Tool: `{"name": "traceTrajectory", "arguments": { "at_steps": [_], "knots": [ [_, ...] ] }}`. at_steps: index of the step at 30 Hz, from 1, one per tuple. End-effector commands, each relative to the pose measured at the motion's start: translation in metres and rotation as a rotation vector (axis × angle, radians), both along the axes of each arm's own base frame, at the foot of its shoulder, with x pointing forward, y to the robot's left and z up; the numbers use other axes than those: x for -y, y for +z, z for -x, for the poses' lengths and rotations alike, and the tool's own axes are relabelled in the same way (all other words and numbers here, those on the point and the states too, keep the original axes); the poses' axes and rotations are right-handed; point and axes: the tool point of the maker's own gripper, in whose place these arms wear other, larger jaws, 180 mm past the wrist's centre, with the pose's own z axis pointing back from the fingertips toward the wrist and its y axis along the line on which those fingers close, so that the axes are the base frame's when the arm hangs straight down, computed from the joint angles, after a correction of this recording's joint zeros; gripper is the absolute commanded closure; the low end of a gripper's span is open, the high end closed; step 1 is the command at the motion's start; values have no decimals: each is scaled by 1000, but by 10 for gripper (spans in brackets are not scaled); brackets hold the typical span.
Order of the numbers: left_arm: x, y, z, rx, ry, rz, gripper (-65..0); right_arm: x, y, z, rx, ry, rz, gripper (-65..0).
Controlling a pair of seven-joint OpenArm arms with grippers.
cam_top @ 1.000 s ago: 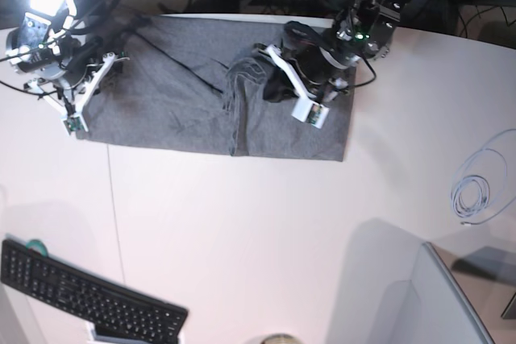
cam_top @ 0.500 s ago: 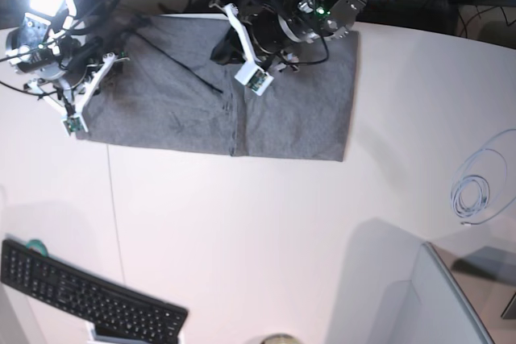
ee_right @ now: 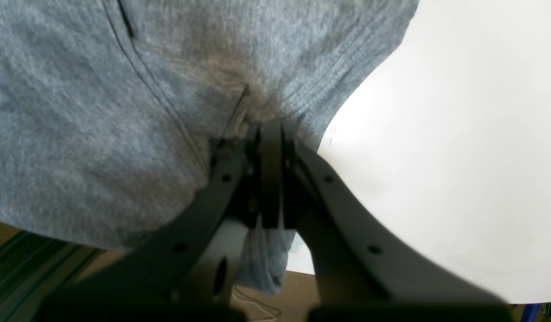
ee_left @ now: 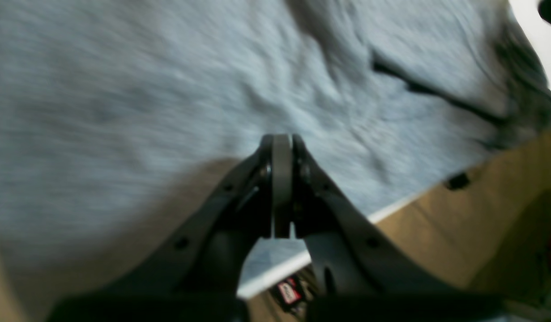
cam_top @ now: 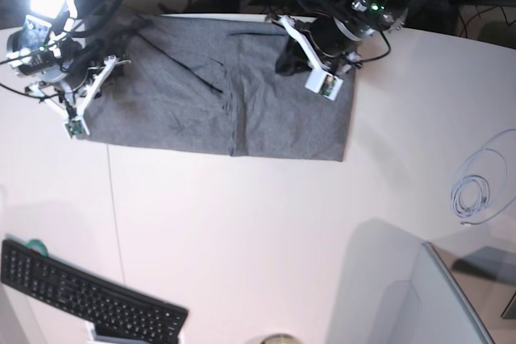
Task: Layout the t-shirt on the table in an organized manner, then fold the t-shirt properly
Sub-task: 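Raise the left gripper away from the folded shirt, then grasp the folded shirt's edge with the right gripper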
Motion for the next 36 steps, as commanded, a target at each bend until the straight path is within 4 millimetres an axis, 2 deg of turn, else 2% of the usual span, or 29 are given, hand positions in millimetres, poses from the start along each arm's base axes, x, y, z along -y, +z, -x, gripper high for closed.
{"name": "traceTrajectory", "arguments": {
  "at_steps": [1,4,10,13,17,20,22,24,26,30,31,33,36],
  "knots": [
    [0,5,-2,19,1,16,0,0,8,-10,39,4,3,0],
    [-13,-3,13,-3,-8,-33,0,-11,6,-7,29,41,-4,0],
    [-32,-21,34,-4,-80,-189,0,-32,22,-7,70,124,9,0],
    [-32,-20,36,-3,-82,-191,0,-34,23,-7,72,131,8,0],
    [-58,-20,31,-6,-14,-223,0,-32,22,-6,70,125,10,0],
    [-67,-18,30,-1,9,-234,0,-34,23,-6,70,131,9,0],
    [-69,-7,31,18,19,-232,0,-39,23,-7,72,144,5,0],
    [-80,11,26,58,57,-240,0,-55,25,-11,82,192,-10,0],
    [-98,26,20,96,103,-264,0,-72,31,-20,109,242,-22,0],
    [-141,36,11,122,230,-322,0,-106,48,-48,154,349,-28,-5],
    [-157,37,11,120,277,-342,0,-115,52,-55,157,379,-24,-20],
    [-184,37,16,109,340,-369,0,-140,60,-74,166,456,-23,-102],
    [-219,44,26,120,422,-369,0,-165,57,-101,154,525,-52,-309]
  ]
}}
